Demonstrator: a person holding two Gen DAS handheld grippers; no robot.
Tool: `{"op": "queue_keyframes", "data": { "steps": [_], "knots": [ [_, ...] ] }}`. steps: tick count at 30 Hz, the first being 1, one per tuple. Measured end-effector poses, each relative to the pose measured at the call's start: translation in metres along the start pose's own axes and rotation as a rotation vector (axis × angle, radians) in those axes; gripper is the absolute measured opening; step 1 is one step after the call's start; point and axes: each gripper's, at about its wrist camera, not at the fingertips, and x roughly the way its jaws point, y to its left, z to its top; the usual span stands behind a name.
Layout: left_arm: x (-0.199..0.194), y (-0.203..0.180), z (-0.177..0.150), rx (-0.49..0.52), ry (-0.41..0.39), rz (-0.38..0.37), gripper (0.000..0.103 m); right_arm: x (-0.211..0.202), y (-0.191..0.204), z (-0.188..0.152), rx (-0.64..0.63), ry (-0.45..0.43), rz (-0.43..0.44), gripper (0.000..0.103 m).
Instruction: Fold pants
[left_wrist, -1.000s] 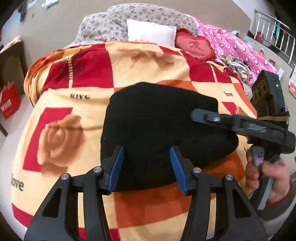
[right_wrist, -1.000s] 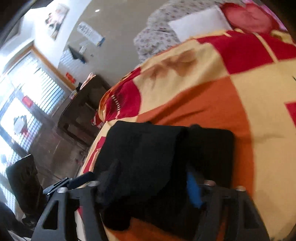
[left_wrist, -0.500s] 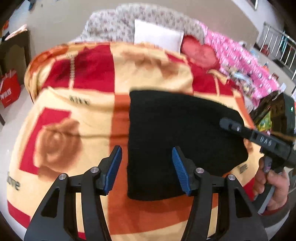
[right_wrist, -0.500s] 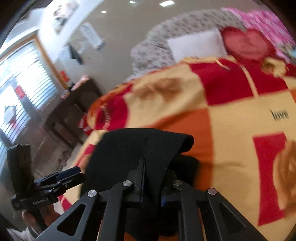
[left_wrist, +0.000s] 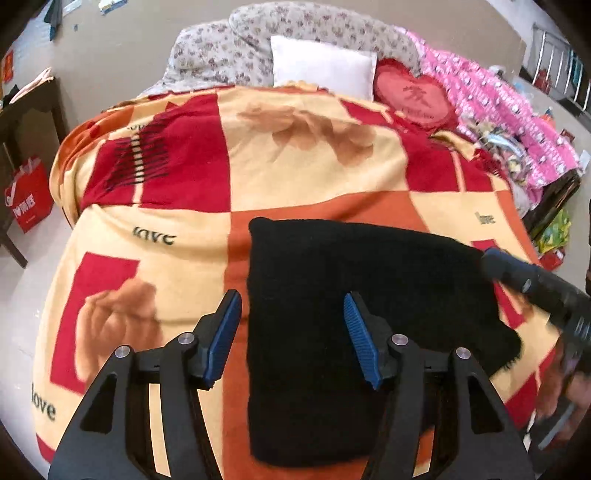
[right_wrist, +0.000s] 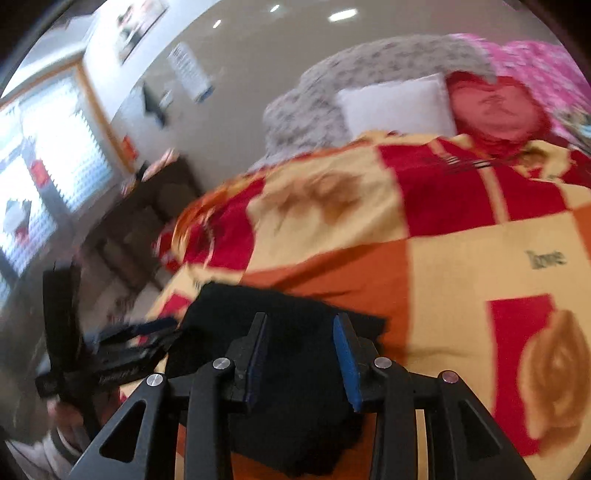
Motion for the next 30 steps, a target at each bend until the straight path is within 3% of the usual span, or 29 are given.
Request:
{"op": "queue_keyframes", "data": {
  "steps": [3, 6, 12, 15, 19, 21, 25, 30],
  "knots": [
    [0.018, -0.001, 0.005, -0.01, 0.02, 0.011, 0.067, 0.042, -0.007, 0.001, 0.003, 0.075, -0.059, 0.035],
    [0.026, -0.002, 0.007, -0.02, 0.029, 0.007, 0.071, 0.058, -0.01, 0.008, -0.004, 0.077, -0.07, 0.035],
    [0.022, -0.003, 0.005, -0.022, 0.024, 0.011, 0.071, 0.017, 0.004, 0.008, -0.035, 0.052, -0.065, 0.035],
    [0.02, -0.005, 0.003, -0.02, 0.021, 0.015, 0.071, -0.007, 0.017, -0.008, -0.069, 0.043, -0.077, 0.035],
    [0.02, -0.004, 0.001, -0.036, 0.022, 0.004, 0.071, -0.003, 0.015, -0.047, -0.068, 0.119, -0.131, 0.037],
    [0.02, -0.006, -0.001, -0.037, 0.018, 0.0, 0.071, -0.003, 0.013, -0.058, -0.077, 0.073, -0.148, 0.039],
    [0.016, -0.009, -0.001, -0.028, 0.022, 0.023, 0.071, -0.008, 0.016, -0.049, -0.074, 0.102, -0.15, 0.04],
    [0.005, -0.006, -0.004, -0.037, 0.02, 0.016, 0.071, -0.024, 0.014, -0.039, -0.034, 0.05, -0.121, 0.046]
  ]
}}
